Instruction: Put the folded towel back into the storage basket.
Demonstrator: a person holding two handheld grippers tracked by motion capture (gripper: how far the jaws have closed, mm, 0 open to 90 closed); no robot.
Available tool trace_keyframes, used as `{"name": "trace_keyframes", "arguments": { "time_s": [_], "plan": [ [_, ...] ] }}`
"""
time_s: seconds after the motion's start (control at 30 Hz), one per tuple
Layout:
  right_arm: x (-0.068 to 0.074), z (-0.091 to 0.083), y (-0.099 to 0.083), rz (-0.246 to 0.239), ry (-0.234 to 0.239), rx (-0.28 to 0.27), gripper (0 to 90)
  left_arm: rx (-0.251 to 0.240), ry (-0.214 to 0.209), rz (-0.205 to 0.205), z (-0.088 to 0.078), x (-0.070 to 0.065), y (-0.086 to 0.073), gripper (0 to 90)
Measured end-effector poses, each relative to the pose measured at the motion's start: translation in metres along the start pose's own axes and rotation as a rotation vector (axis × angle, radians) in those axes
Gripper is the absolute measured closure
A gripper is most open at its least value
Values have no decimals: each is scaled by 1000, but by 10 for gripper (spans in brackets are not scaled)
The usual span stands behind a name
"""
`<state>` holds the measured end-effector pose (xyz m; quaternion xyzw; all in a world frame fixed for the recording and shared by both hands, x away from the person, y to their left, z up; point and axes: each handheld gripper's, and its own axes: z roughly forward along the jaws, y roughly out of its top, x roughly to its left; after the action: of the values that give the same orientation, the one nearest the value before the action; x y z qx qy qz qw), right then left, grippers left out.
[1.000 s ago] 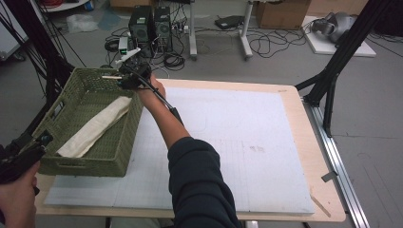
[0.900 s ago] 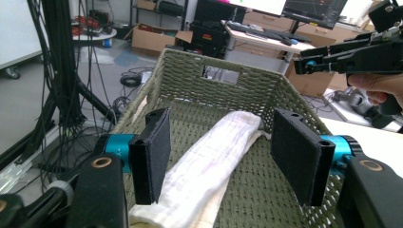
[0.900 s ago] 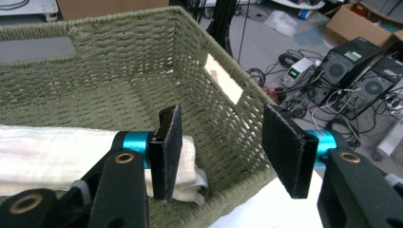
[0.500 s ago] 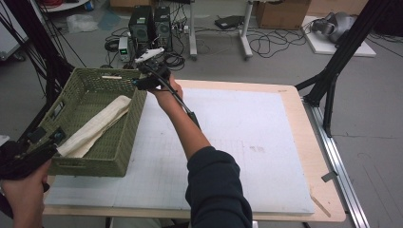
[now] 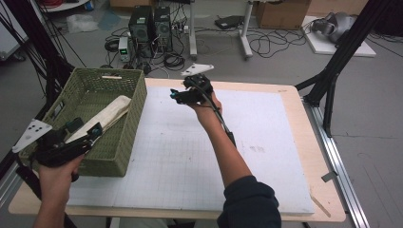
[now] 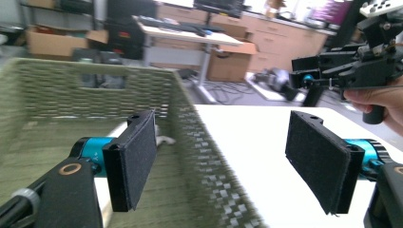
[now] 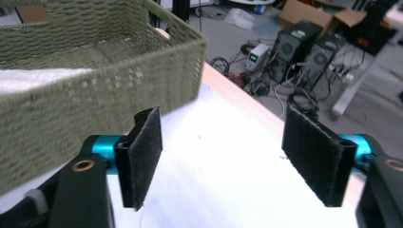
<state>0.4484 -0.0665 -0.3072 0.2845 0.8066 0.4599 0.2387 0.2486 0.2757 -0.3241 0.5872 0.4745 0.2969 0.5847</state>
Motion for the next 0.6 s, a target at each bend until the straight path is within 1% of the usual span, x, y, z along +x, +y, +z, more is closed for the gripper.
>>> {"name": "trace_keyframes", "arguments": {
  "time_s": [0.17, 0.2, 0.23, 0.27, 0.3, 0.37, 0.43, 0.47, 0.53, 0.6],
  "plan": [
    [-14, -28, -27, 29, -21, -5, 280, 19, -63, 17, 19, -14, -2, 261],
    [-16, -34, -33, 35, -27, -3, 259, 28, -78, 29, 22, -17, -2, 261],
    [-19, -40, -38, 50, -29, 1, 242, 35, -92, 36, 26, -20, -3, 262],
    [-21, -46, -44, 71, -27, -9, 241, 38, -106, 37, 30, -23, -4, 262],
    [-23, -52, -50, 91, -27, -12, 236, 44, -121, 39, 33, -26, -4, 262],
    [-26, -64, -62, 108, -29, -18, 226, 52, -146, 41, 40, -31, -6, 261],
    [-27, -75, -75, 115, -37, -7, 211, 62, -178, 47, 47, -37, -7, 248],
    [-28, -81, -81, 120, -42, -4, 208, 66, -193, 50, 51, -40, -8, 227],
    [-30, -93, -94, 134, -52, 4, 192, 77, -212, 52, 58, -47, -11, 196],
    [-31, -104, -106, 151, -63, 0, 186, 86, -245, 52, 65, -53, -14, 193]
  ]
}}
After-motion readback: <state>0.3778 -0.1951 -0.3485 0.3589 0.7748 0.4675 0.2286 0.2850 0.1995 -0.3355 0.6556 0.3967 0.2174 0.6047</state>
